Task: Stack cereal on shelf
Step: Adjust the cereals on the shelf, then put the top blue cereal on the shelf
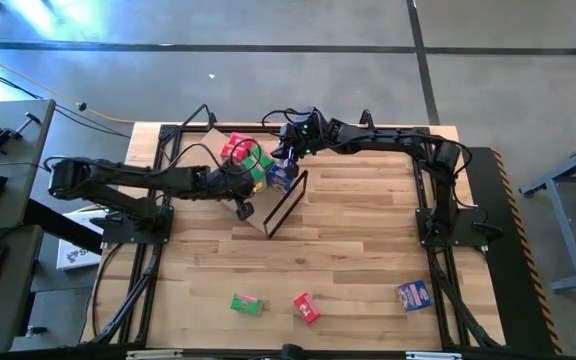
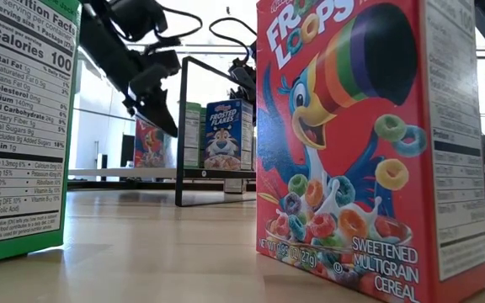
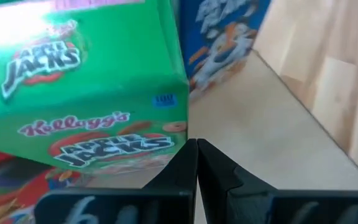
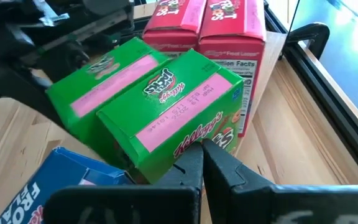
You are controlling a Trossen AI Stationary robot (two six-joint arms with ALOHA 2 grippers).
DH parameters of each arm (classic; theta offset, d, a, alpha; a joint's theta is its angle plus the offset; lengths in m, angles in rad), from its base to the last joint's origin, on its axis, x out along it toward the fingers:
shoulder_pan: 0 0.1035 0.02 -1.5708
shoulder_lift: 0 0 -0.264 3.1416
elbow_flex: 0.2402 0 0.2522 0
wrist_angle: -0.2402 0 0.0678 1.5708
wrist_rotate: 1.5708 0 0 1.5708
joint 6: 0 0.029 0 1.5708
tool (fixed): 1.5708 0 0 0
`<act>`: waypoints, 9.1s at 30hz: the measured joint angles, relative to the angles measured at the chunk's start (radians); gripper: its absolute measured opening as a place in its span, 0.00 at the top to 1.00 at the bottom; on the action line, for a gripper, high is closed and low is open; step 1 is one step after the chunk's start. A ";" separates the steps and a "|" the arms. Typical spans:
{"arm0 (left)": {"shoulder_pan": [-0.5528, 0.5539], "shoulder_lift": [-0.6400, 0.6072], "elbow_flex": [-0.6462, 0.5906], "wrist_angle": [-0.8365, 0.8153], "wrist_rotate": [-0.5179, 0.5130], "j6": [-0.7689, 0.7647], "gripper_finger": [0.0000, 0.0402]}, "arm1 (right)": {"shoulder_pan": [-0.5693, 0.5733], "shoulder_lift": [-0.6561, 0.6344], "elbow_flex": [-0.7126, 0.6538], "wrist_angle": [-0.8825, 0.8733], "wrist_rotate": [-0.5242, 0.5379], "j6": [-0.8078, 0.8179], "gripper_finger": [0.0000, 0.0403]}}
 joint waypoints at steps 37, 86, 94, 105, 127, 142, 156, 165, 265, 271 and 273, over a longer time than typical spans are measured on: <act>0.028 0.002 0.000 0.134 0.007 0.055 1.00 | -0.001 0.000 0.000 0.030 -0.001 -0.026 1.00; 0.133 -0.371 0.000 -0.250 0.124 0.006 1.00 | -0.017 -0.094 -0.001 -0.142 -0.009 -0.164 1.00; 0.239 -0.357 0.000 -0.386 0.050 0.003 1.00 | -0.033 -0.182 0.000 -0.207 0.003 -0.227 1.00; 0.335 -0.364 0.000 -0.375 0.071 0.099 1.00 | -0.045 -0.172 0.000 -0.217 -0.004 -0.237 1.00; 0.434 -0.267 0.000 -0.258 0.175 0.153 1.00 | -0.053 -0.177 -0.082 -0.131 -0.016 -0.202 1.00; 0.416 -0.343 0.000 -0.331 0.182 0.128 1.00 | -0.053 -0.209 -0.082 -0.158 0.005 -0.208 1.00; 0.310 -0.430 -0.257 0.152 0.428 0.053 1.00 | 0.008 -0.451 -0.277 -0.138 0.134 -0.198 1.00; 0.201 -0.424 -0.291 0.222 0.449 0.078 1.00 | 0.166 -0.708 -0.539 -0.002 0.413 -0.005 1.00; 0.073 -0.263 -0.291 0.308 0.127 0.179 1.00 | -0.006 0.442 0.926 -1.035 0.594 0.899 0.28; 0.073 -0.263 -0.291 0.304 0.126 0.179 1.00 | -0.007 0.447 0.926 -1.040 0.607 0.894 0.28; 0.073 -0.263 -0.291 0.303 0.126 0.179 1.00 | -0.007 0.447 0.926 -1.049 0.605 0.893 0.29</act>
